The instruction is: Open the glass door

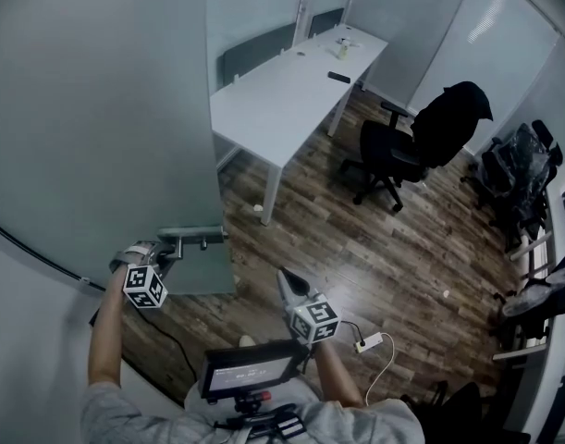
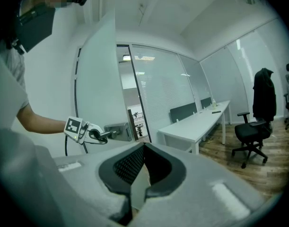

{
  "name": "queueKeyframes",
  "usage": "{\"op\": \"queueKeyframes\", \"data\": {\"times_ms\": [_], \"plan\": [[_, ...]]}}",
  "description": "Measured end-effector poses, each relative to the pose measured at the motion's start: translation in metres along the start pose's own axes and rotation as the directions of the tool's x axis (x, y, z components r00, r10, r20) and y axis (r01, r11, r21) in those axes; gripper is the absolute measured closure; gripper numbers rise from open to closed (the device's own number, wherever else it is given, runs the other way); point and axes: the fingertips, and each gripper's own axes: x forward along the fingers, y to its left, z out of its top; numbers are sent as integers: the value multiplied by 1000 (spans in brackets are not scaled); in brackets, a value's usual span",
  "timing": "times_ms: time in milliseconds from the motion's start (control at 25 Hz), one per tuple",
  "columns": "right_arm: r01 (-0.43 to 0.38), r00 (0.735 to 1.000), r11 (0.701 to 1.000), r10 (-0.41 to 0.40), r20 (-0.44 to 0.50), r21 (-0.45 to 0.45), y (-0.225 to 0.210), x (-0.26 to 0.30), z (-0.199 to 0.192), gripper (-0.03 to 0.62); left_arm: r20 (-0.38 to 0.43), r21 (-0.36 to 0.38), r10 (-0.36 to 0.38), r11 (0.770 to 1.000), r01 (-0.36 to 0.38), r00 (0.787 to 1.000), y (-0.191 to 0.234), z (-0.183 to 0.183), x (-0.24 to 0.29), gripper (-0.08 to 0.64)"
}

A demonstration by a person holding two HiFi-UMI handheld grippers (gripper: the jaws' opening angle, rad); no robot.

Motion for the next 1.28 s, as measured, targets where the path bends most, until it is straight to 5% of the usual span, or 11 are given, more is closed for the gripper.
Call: {"op": "queueKeyframes", "data": {"times_ms": [1280], "plan": [[195, 979, 980, -197, 46, 36, 90, -106, -31, 591, 107, 128, -45, 991, 32, 993, -92, 25, -69, 555]]}}
